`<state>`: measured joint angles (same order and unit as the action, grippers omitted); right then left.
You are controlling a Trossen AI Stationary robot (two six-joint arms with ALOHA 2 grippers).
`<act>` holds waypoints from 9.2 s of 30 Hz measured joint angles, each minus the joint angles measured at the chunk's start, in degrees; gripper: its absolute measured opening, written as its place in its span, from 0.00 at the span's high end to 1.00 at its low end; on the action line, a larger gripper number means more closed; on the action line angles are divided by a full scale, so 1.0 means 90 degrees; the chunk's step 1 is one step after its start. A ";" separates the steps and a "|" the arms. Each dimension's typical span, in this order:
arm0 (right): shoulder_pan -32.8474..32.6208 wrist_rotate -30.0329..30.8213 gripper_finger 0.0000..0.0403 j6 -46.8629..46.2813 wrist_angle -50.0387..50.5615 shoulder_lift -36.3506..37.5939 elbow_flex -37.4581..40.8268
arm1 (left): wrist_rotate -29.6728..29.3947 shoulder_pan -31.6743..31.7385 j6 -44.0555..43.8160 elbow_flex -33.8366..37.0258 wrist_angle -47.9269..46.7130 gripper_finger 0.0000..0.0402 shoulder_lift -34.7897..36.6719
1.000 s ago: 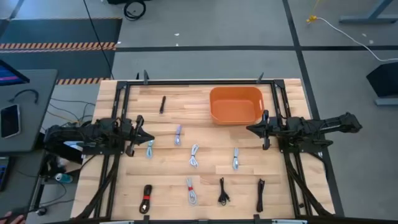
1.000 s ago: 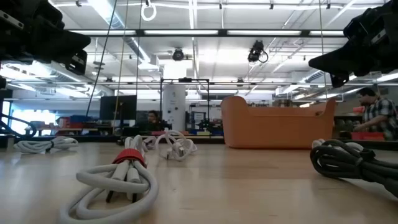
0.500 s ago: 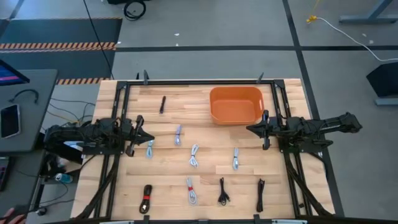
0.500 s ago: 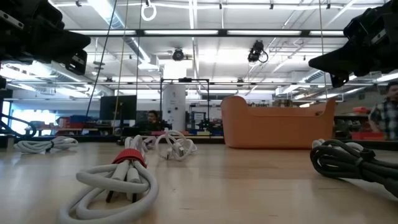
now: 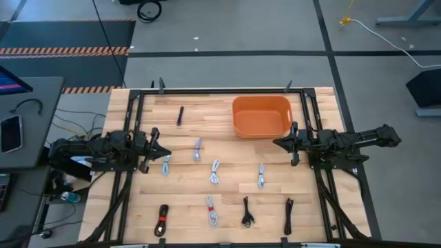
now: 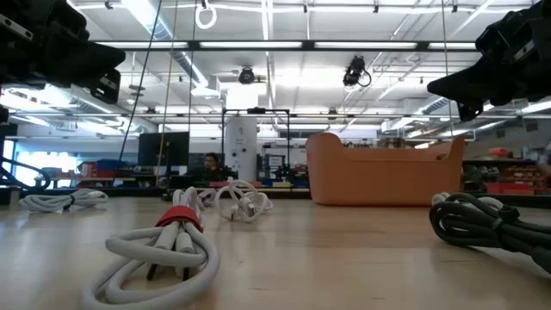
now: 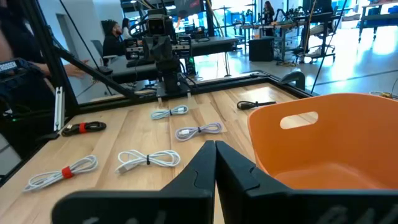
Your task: Pick and place USB-C Cables
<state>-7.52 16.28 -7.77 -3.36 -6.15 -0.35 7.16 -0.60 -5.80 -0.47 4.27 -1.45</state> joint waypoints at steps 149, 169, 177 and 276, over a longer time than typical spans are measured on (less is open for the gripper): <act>0.0021 -0.0430 0.79 -0.0690 -0.5525 0.0000 -0.0059 | -0.3378 0.3134 -0.3893 -0.7395 -0.5952 0.48 -1.0679; 0.0016 -0.1179 0.69 -0.0635 -0.5337 0.0000 -0.0579 | -0.2698 0.3735 -0.3541 -0.7393 -0.5685 0.41 -1.1786; 0.0016 -0.1269 0.69 -0.0642 -0.5290 0.0000 -0.0579 | -0.2484 0.3757 -0.3171 -0.7424 -0.5600 0.42 -1.2235; 0.0623 -0.3087 0.45 -0.0784 0.0094 -0.8240 -0.7858 | -0.1896 -0.0492 -0.1482 -0.9022 -0.3685 0.96 -0.7962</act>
<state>-1.91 -11.50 -14.83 -2.51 -80.31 -71.07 -9.91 -5.03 -19.14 -81.67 -28.89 -73.12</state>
